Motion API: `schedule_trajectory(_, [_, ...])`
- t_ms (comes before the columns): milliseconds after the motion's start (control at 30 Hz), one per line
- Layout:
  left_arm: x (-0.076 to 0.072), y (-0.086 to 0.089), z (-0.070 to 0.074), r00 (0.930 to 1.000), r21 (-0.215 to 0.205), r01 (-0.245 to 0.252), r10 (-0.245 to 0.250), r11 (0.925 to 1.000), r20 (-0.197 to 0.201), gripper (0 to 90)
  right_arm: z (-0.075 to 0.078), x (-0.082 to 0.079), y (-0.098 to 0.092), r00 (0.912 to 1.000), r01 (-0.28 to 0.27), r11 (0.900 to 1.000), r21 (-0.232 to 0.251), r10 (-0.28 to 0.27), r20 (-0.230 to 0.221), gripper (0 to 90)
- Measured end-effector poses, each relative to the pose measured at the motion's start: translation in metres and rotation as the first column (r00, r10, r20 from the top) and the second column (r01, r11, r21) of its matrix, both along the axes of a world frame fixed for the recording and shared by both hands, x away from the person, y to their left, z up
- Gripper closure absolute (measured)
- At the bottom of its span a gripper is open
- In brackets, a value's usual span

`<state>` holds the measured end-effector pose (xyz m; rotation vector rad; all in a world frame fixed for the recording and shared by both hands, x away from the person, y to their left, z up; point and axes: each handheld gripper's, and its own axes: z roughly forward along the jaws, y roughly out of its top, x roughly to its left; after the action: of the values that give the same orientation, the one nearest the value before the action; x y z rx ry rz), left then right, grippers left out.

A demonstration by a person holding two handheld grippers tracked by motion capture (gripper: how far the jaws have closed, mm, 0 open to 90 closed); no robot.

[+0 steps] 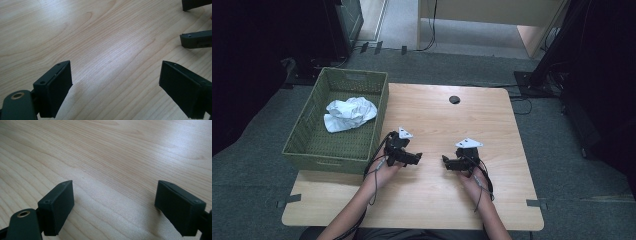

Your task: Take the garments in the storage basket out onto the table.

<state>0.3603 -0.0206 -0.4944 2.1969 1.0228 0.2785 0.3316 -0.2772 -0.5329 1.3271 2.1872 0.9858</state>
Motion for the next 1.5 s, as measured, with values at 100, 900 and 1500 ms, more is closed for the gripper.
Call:
schedule_trajectory(100, [0.000,0.000,0.002,1.0000,0.001,0.000,0.000,1.0000,-0.005,11.6,0.000,0.000,0.000,1.0000,0.000,1.000,0.000,0.000,0.000,16.0])
schedule_trajectory(900, [-0.003,0.004,0.014,0.9996,-0.015,-0.004,0.003,0.9999,-0.027,11.6,0.000,0.000,0.000,1.0000,0.000,1.000,0.000,0.000,0.000,15.9])
schedule_trajectory(1500, [-0.007,0.009,0.026,0.9999,-0.039,0.013,-0.013,0.9992,-0.004,11.5,0.000,0.000,0.000,1.0000,0.000,1.000,0.000,0.000,0.000,16.0])
